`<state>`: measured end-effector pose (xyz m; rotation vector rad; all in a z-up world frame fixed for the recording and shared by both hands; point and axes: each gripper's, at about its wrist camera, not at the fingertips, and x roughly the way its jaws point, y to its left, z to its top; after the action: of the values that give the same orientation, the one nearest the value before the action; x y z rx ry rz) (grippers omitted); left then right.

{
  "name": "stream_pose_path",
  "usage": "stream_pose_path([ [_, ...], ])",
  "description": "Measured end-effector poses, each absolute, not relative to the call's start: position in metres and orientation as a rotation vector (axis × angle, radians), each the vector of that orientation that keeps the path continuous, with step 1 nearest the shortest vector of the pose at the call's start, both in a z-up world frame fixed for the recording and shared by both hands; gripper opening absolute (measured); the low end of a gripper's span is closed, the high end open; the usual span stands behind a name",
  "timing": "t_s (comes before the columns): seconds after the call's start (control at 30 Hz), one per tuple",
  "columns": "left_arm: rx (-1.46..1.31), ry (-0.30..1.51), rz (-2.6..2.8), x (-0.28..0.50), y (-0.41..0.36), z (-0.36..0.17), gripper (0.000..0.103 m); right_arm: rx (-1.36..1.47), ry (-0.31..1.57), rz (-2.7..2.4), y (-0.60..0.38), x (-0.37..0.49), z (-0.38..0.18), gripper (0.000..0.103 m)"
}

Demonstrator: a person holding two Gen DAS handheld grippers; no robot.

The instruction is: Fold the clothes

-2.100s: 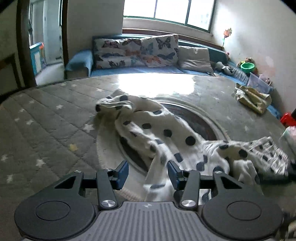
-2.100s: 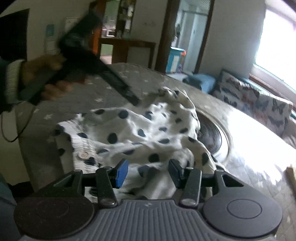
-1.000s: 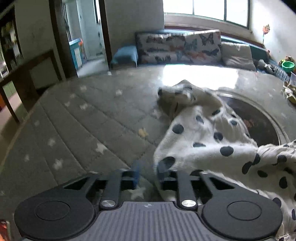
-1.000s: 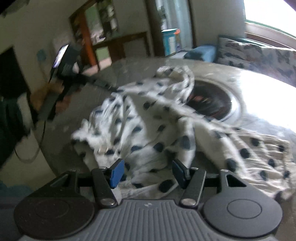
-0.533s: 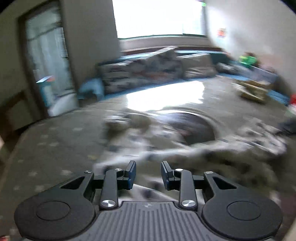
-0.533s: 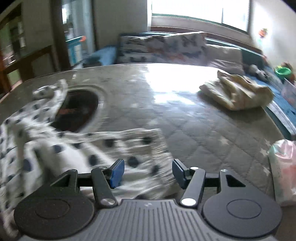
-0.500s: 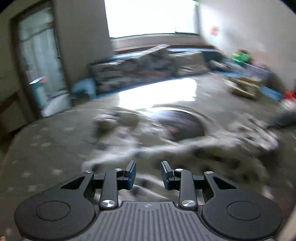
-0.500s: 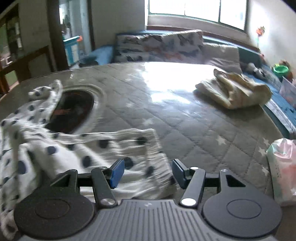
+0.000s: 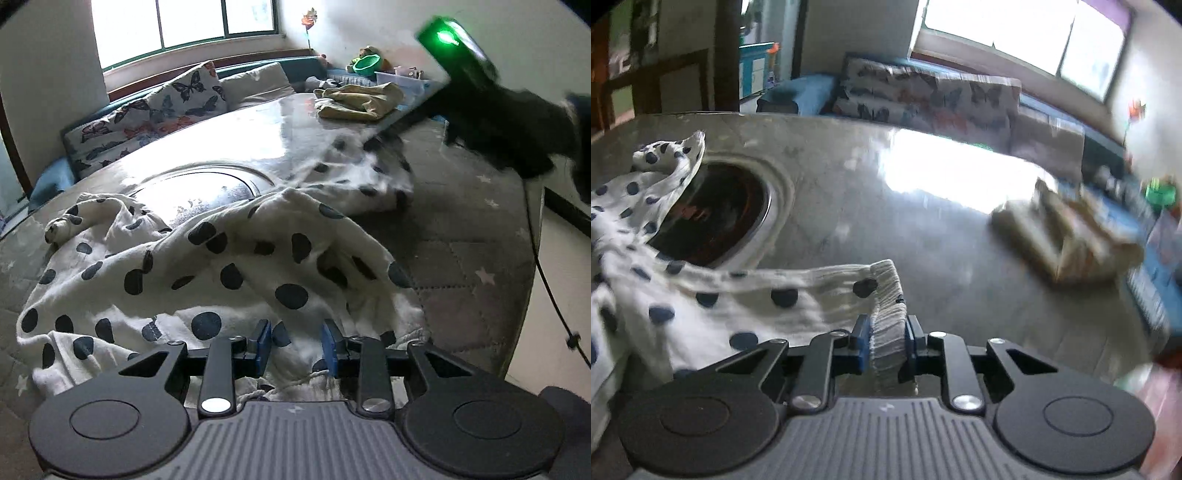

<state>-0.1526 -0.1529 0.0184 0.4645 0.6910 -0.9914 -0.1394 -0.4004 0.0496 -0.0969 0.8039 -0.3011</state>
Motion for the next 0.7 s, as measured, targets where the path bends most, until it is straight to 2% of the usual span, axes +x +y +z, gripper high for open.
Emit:
stream_pose_path([
  [0.2, 0.447, 0.713, -1.027, -0.15, -0.146, 0.016, 0.039, -0.343, 0.723, -0.318, -0.378, -0.067, 0.085, 0.019],
  [0.37, 0.446, 0.711, -1.049, -0.147, -0.144, 0.015, 0.04, -0.44, 0.704, -0.345, -0.377, -0.001, 0.081, 0.019],
  [0.47, 0.448, 0.711, -1.062, -0.145, -0.143, 0.015, 0.041, -0.468, 0.705, -0.362, -0.378, 0.038, 0.074, 0.027],
  [0.53, 0.454, 0.709, -1.071, -0.145, -0.143, 0.016, 0.042, -0.49, 0.701, -0.381, -0.376, 0.055, 0.065, 0.038],
  [0.7, 0.47, 0.71, -1.084, -0.144, -0.144, 0.018, 0.044, -0.447, 0.695, -0.368, -0.378, 0.06, 0.067, 0.045],
])
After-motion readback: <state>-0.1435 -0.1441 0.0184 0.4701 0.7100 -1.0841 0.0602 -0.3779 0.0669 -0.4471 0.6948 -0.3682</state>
